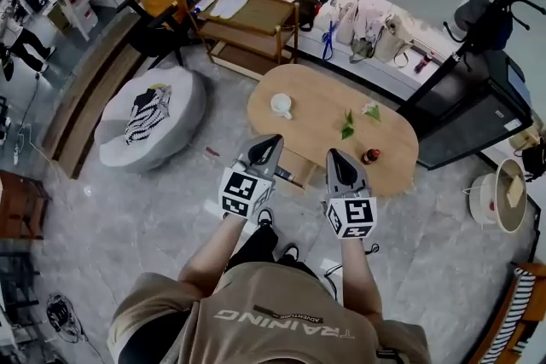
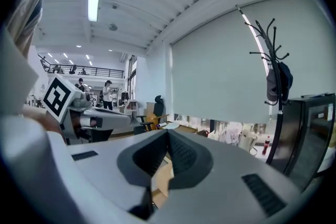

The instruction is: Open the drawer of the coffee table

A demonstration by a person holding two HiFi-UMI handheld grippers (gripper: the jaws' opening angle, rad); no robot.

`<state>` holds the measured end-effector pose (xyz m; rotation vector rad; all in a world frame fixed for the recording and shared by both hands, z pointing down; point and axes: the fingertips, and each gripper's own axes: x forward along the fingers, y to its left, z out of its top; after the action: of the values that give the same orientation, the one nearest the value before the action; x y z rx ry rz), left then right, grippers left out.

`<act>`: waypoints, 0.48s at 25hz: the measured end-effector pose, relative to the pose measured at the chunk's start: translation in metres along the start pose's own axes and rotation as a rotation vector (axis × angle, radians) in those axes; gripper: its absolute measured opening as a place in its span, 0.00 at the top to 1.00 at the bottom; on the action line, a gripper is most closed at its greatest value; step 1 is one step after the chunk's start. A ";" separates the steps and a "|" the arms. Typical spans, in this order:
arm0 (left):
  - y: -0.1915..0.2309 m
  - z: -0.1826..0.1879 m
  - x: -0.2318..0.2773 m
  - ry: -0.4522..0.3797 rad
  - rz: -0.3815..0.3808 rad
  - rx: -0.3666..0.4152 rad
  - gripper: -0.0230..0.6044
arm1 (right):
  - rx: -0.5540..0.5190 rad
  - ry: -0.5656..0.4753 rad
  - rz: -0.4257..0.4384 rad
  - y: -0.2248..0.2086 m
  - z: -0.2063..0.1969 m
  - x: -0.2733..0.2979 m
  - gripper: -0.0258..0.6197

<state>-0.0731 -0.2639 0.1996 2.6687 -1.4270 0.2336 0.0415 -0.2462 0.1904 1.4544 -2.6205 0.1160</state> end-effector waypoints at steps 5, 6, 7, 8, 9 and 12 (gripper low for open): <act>0.001 0.038 0.006 -0.038 -0.022 0.043 0.95 | -0.061 -0.011 -0.011 -0.006 0.033 0.005 0.95; 0.003 0.044 0.007 -0.044 -0.024 0.051 0.95 | -0.083 -0.014 -0.022 -0.008 0.039 0.007 0.95; 0.006 0.051 0.009 -0.052 -0.026 0.059 0.95 | -0.099 -0.017 -0.033 -0.009 0.044 0.009 0.95; 0.011 0.057 0.010 -0.061 -0.027 0.068 0.95 | -0.104 -0.023 -0.041 -0.011 0.049 0.012 0.95; 0.015 0.064 0.011 -0.070 -0.028 0.077 0.95 | -0.096 -0.031 -0.046 -0.011 0.054 0.015 0.95; 0.030 0.075 0.014 -0.086 -0.035 0.093 0.95 | -0.051 -0.050 -0.055 -0.010 0.062 0.026 0.95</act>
<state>-0.0842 -0.3043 0.1294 2.8082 -1.4252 0.1891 0.0311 -0.2820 0.1337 1.5304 -2.5985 0.0069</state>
